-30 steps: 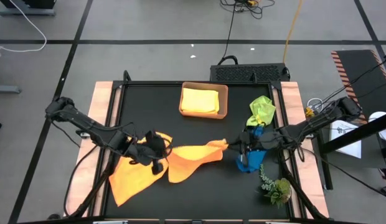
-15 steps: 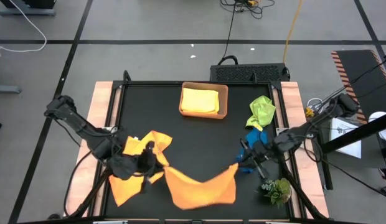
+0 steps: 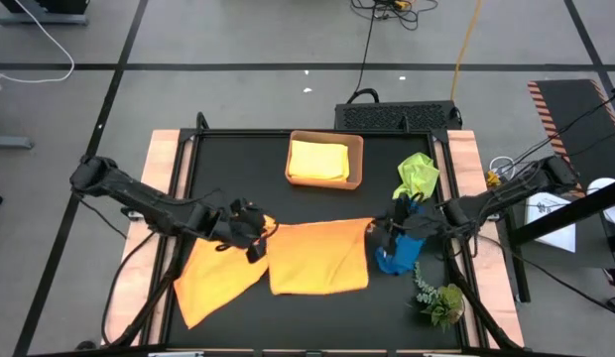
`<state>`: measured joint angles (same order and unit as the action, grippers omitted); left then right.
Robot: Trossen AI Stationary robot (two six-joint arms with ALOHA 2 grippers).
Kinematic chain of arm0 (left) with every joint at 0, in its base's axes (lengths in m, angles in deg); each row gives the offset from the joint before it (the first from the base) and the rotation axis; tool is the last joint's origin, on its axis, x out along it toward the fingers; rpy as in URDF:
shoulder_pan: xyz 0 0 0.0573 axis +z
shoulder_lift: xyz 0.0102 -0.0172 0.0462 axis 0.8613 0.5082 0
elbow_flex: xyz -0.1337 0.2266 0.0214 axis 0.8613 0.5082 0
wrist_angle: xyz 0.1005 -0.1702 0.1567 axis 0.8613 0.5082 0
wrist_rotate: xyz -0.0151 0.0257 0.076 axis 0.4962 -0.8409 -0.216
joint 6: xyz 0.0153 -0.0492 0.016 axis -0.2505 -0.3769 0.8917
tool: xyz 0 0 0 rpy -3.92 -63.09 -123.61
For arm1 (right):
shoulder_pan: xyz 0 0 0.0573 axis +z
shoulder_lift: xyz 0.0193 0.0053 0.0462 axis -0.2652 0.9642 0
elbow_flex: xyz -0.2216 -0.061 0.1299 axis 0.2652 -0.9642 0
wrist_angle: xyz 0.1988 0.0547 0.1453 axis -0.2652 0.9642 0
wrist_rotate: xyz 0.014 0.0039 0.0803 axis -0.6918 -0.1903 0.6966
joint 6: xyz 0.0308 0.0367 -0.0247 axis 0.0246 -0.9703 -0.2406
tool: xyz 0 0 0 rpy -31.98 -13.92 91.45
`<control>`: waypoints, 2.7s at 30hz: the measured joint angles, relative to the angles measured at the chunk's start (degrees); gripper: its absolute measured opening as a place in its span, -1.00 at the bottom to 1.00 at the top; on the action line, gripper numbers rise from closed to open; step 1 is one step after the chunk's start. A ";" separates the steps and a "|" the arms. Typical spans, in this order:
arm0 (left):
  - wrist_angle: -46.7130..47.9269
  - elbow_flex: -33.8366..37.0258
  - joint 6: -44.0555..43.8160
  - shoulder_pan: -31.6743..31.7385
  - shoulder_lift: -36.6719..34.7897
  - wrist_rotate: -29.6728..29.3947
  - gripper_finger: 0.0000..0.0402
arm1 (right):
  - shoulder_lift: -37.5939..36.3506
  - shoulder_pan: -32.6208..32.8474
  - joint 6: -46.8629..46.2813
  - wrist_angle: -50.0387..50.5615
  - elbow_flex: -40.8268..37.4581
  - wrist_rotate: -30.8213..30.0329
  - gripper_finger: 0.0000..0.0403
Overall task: Fold microfiber towels
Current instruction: Fold the right orange towel
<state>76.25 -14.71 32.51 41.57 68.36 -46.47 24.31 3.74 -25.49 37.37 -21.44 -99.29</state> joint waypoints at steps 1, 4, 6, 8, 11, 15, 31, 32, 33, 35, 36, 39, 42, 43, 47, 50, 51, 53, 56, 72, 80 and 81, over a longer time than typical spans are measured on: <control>-3.07 1.73 1.65 0.99 0.00 2.03 -0.92 | 0.47 -0.70 -0.75 1.28 0.00 0.00 -1.00; -11.28 6.02 5.74 3.37 0.00 7.22 -0.92 | 2.08 -2.82 -2.10 3.22 0.00 -0.04 -1.00; -14.40 7.76 6.95 4.66 0.00 9.17 -0.87 | 3.27 -4.33 -2.20 3.59 0.00 -0.04 -1.00; -14.85 8.31 7.10 5.56 0.00 9.81 -0.79 | 4.44 -5.93 -2.17 4.31 0.00 -0.04 -1.00; -14.76 8.36 8.42 6.17 0.00 9.99 -0.61 | 5.53 -8.67 -2.12 6.82 0.00 -0.04 -1.00; -14.54 8.36 9.27 6.78 0.00 9.99 -0.35 | 5.89 -12.40 -2.21 11.04 0.00 -0.07 -1.00; -27.30 8.36 5.92 -2.98 10.56 11.96 -0.16 | 5.89 -15.96 -1.78 12.73 0.00 0.35 -1.00; -28.84 8.30 6.51 -3.91 11.83 11.94 -0.19 | 5.90 -15.96 -1.78 12.71 0.00 0.37 -1.00; -29.54 8.12 6.97 -4.57 12.70 11.82 -0.21 | 5.89 -15.96 -1.78 12.69 0.00 0.37 -1.00; -29.52 8.07 7.10 -5.73 13.27 9.97 -0.25 | 5.89 -15.94 -1.78 12.26 0.00 0.39 -1.00; -29.58 8.05 6.73 -6.20 13.27 8.66 -0.27 | 5.89 -15.90 -1.76 12.15 0.00 0.48 -1.00; -29.85 8.05 5.83 -7.28 13.26 5.64 -0.33 | 5.89 -15.90 -1.77 11.70 0.00 1.00 -0.98; -31.34 8.02 6.24 -8.02 13.25 5.70 -0.37 | 5.89 -15.88 -1.76 11.68 0.00 2.01 -0.95; -31.46 8.01 6.24 -8.29 13.25 5.76 -0.37 | 5.89 -15.88 -1.76 11.70 0.00 1.99 -0.94; -31.91 8.01 6.21 -9.33 13.25 6.26 -0.38 | 5.89 -15.71 -0.52 10.89 0.00 2.03 -0.88; -34.18 8.01 7.15 -10.60 13.01 9.57 -0.38 | 5.89 -15.04 -0.23 10.78 0.00 2.10 -0.82; -35.41 8.01 7.74 -11.30 12.91 10.18 -0.38 | 5.70 -14.86 0.07 10.55 0.00 2.17 -0.80; -37.33 8.01 8.76 -12.65 12.89 10.08 -0.38 | 4.78 -14.53 1.52 9.05 0.00 2.19 -0.76; -38.31 8.01 9.92 -13.99 12.90 7.91 -0.38 | 3.93 -13.73 4.32 4.41 0.02 1.37 -0.73; -39.01 8.01 9.60 -19.97 13.66 2.04 -0.38 | 8.28 -8.66 16.99 -25.36 0.02 2.64 -0.73; -46.24 8.01 6.92 -20.95 21.27 -0.61 -0.38 | 20.31 -2.95 22.14 -40.60 0.02 6.68 -0.73; -47.40 8.01 6.02 -20.98 22.27 -0.57 -0.38 | 21.45 -2.51 21.72 -40.48 0.02 6.69 -0.73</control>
<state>28.84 -6.70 38.53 20.59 90.63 -47.04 45.76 1.24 -3.77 -3.11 -21.41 -92.60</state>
